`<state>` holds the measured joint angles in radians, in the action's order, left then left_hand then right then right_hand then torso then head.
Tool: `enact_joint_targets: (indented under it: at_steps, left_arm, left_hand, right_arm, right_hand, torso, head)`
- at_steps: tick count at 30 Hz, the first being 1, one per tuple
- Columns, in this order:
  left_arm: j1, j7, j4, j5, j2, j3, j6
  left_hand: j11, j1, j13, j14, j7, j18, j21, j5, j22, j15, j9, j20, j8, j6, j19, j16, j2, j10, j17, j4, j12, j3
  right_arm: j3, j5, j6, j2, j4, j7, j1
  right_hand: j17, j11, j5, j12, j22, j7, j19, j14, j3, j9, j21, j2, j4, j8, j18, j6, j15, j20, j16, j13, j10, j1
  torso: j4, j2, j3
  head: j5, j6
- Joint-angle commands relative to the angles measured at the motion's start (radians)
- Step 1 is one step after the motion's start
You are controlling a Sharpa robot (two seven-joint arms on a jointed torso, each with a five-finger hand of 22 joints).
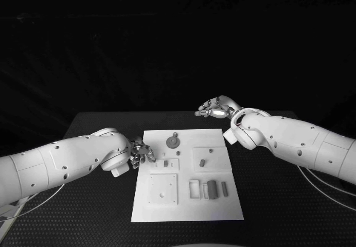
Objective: Assemble the parts on the task board
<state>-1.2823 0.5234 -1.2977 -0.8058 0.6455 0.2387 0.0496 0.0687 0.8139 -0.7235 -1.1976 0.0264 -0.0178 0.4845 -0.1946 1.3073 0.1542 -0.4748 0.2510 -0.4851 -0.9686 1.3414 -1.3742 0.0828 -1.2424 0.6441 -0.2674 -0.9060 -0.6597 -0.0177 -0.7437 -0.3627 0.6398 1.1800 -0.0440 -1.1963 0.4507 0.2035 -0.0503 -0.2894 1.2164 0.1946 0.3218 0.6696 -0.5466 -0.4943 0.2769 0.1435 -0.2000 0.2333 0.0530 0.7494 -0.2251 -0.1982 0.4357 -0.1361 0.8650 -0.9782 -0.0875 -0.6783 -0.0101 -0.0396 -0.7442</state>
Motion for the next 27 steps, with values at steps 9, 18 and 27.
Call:
enact_joint_targets:
  at_steps: [9,18,27]
  left_arm:
    - [0.009,0.008,-0.015,-0.012,0.000,-0.001,0.010]
    - [0.013,0.007,0.005,-0.055,-0.018,-0.001,0.009]
    - [0.025,0.013,0.026,-0.050,-0.037,-0.001,-0.011]
  left_hand:
    - [0.010,0.000,-0.001,-0.034,0.005,-0.006,0.009,0.006,0.021,0.027,-0.082,0.001,-0.068,-0.085,0.011,-0.009,0.010,-0.020,0.003,0.007,-0.009,-0.010]
    - [0.011,0.000,-0.002,-0.036,0.004,-0.004,0.011,0.005,0.021,0.028,-0.085,0.000,-0.068,-0.088,0.014,-0.011,0.008,-0.023,0.005,0.006,-0.011,-0.010]
    - [0.012,-0.001,-0.003,-0.036,0.004,-0.004,0.012,0.010,0.020,0.029,-0.086,-0.001,-0.067,-0.088,0.014,-0.012,0.008,-0.023,0.006,0.007,-0.011,-0.011]
  right_arm:
    - [0.000,-0.001,0.004,-0.002,-0.002,-0.005,0.000]
    - [0.000,-0.001,0.006,-0.004,-0.003,-0.005,0.000]
    - [0.000,-0.001,0.006,-0.004,-0.003,-0.006,0.000]
  right_hand:
    - [0.002,0.002,0.001,-0.007,0.002,0.032,-0.004,-0.006,0.004,0.001,-0.007,-0.012,0.003,0.004,-0.008,-0.006,-0.001,0.001,-0.006,0.002,-0.007,0.000]
    - [0.002,0.002,0.001,-0.007,0.003,0.032,-0.004,-0.006,0.004,0.002,-0.007,-0.013,0.003,0.004,-0.008,-0.007,-0.001,0.001,-0.006,0.003,-0.007,-0.001]
    - [0.002,0.002,0.001,-0.008,0.004,0.032,-0.004,-0.006,0.004,0.002,-0.008,-0.014,0.004,0.005,-0.008,-0.007,-0.001,0.001,-0.006,0.004,-0.007,0.000]
  torso:
    - [0.0025,-0.003,0.0003]
    - [0.0008,-0.003,0.0011]
    - [0.0008,-0.002,0.0004]
  head:
    - [0.000,-0.001]
    - [-0.003,-0.005]
    - [-0.006,-0.006]
